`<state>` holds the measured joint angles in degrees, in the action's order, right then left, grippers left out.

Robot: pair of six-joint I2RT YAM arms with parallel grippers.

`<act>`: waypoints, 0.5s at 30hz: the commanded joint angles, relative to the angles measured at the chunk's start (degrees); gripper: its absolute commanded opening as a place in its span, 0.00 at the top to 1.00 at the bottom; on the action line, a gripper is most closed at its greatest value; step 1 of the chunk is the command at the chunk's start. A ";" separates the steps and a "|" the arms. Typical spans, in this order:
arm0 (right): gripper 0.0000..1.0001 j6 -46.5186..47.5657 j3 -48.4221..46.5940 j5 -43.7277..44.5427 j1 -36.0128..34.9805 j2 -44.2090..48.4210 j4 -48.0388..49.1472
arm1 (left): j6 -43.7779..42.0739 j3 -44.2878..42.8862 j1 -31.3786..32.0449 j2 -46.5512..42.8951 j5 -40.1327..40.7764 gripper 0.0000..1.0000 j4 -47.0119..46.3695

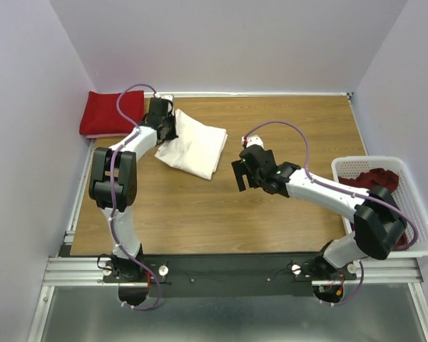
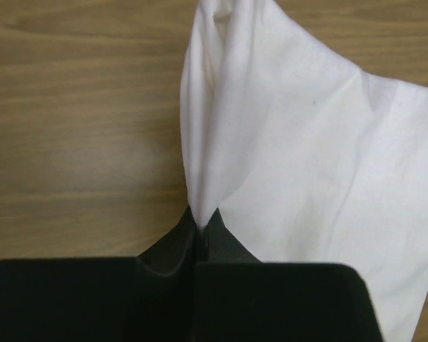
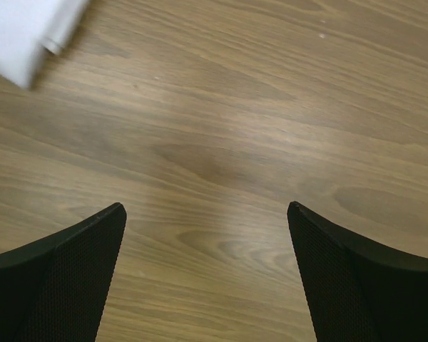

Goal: Fold and stack the t-shirts
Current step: Neatly place the folded tshirt to the corner

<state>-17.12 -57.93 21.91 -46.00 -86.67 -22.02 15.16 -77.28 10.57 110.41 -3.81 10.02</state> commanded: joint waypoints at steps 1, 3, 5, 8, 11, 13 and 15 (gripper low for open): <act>0.00 0.08 2.64 4.19 0.82 2.82 -2.76 | -8.64 -8.04 -2.04 4.36 11.36 1.00 6.58; 0.00 -0.28 3.44 4.37 1.35 4.14 -3.29 | -10.14 -11.21 -2.74 6.12 14.95 1.00 7.82; 0.00 -0.28 4.75 4.63 1.70 5.19 -3.55 | -12.25 -15.96 -3.45 8.59 17.51 1.00 9.40; 0.00 -0.37 6.25 6.12 2.22 5.03 -3.56 | -14.63 -21.67 -5.03 10.87 21.12 1.00 10.28; 0.00 -0.28 6.52 6.65 3.19 4.23 -3.82 | -17.96 -27.30 -6.26 12.90 23.23 1.00 11.16; 0.00 -0.89 6.52 7.00 3.55 3.10 -4.26 | -19.20 -30.46 -6.79 14.12 23.94 1.00 12.73; 0.00 -3.17 5.99 7.18 3.90 2.30 -5.31 | -20.95 -35.65 -7.32 15.88 25.87 1.00 14.05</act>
<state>-17.41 -52.10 26.15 -42.89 -82.89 -24.80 -0.45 -105.71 4.32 124.79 15.64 21.89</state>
